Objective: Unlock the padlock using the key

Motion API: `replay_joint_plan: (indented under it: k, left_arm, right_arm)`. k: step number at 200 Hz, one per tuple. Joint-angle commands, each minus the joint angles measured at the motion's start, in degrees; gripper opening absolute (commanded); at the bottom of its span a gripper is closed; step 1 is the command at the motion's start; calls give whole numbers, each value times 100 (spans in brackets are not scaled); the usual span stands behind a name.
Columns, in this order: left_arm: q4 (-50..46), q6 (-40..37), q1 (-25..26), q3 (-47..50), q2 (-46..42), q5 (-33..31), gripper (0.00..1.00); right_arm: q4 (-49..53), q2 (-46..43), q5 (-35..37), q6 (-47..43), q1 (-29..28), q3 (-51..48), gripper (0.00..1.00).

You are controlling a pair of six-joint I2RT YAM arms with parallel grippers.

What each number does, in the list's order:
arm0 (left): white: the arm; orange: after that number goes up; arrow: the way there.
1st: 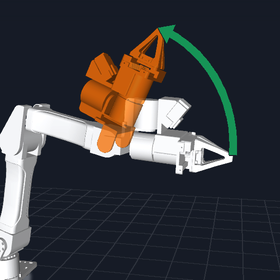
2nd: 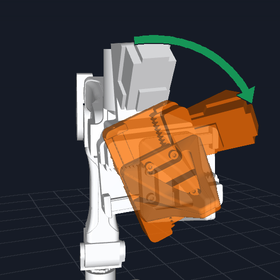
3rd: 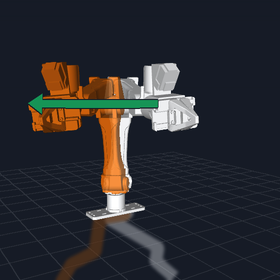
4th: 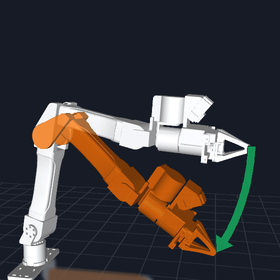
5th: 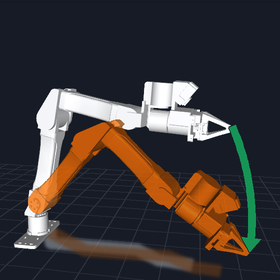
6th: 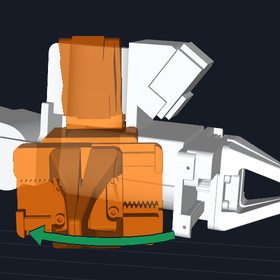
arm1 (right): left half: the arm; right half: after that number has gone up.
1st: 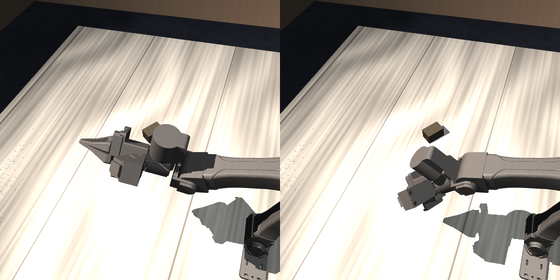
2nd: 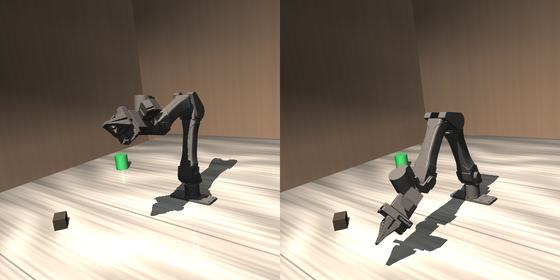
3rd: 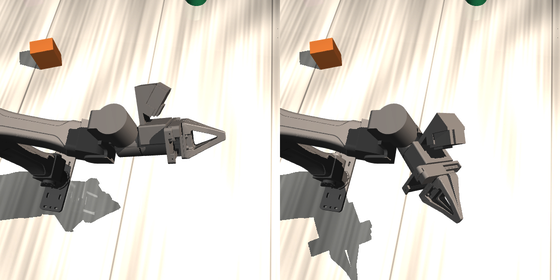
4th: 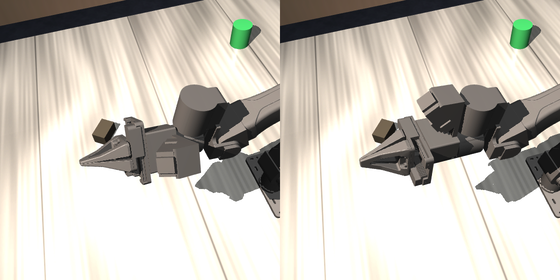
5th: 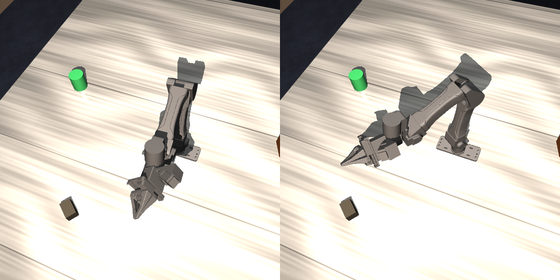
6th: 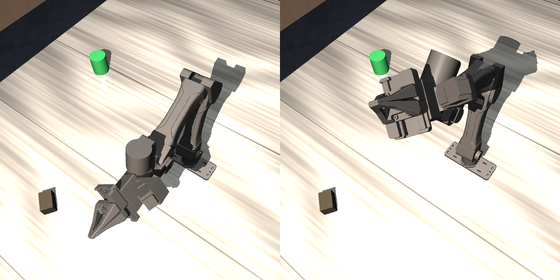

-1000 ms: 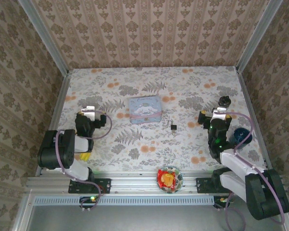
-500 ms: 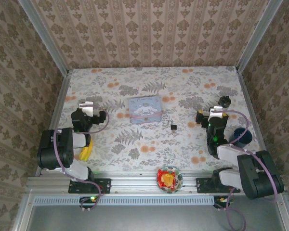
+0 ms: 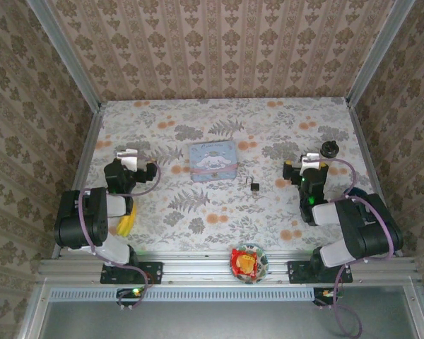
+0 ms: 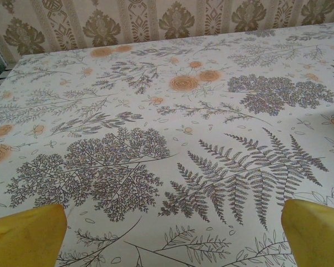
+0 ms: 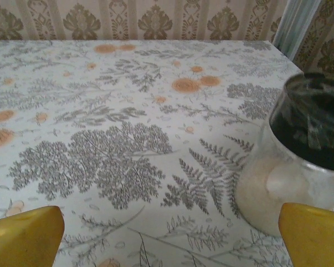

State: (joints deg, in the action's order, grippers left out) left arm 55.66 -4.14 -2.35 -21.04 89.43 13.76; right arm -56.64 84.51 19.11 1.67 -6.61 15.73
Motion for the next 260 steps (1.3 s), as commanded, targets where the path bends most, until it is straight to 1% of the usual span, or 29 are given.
replay_joint_plan:
  k: [1,7,18,28,35,60,73,79,98,103,123,127,137,161,260]
  left_arm:
    - [-20,-42,-30,-20,0,127,100]
    - [-19,-43,-29,-15,-2,127,100]
    - [-20,-42,-29,-14,0,127,100]
    - [-15,-40,-31,-14,-2,127,100]
    - [-17,-35,-32,-13,-4,127,100]
    - [-19,-37,-29,-19,-2,127,100]
    - [-15,-38,-29,-19,-3,125,100]
    - [-16,-40,-29,-15,2,119,100]
    - [-12,-41,-31,-14,-3,118,100]
    - [-18,-37,-29,-14,-3,118,100]
    - [-17,-51,-29,-14,1,118,100]
    - [-18,-44,-33,-14,-2,118,100]
    - [-19,-51,-31,-17,-3,123,100]
    - [-19,-52,-28,-17,-4,116,100]
    - [-21,-68,-12,-23,1,101,100]
  right_arm:
    - [-295,366,-128,-42,94,283,100]
    - [-352,450,-108,-95,99,326,100]
    - [311,271,-280,-24,129,498,100]
    - [271,345,-404,-49,176,545,100]
    - [446,309,-517,-17,222,598,100]
    - [790,295,-1276,110,554,759,100]
    - [917,303,-1675,-16,581,830,100]
    - [860,313,-1766,-5,613,810,100]
    - [736,303,-2517,-88,768,737,100]
    - [722,299,-2591,-110,782,730,100]
    - [716,296,-2557,-102,784,725,100]
    - [727,294,-2471,-66,782,728,100]
    - [868,296,-1897,104,744,801,100]
    - [857,294,-1548,53,610,794,100]
    - [848,294,-1507,44,582,784,100]
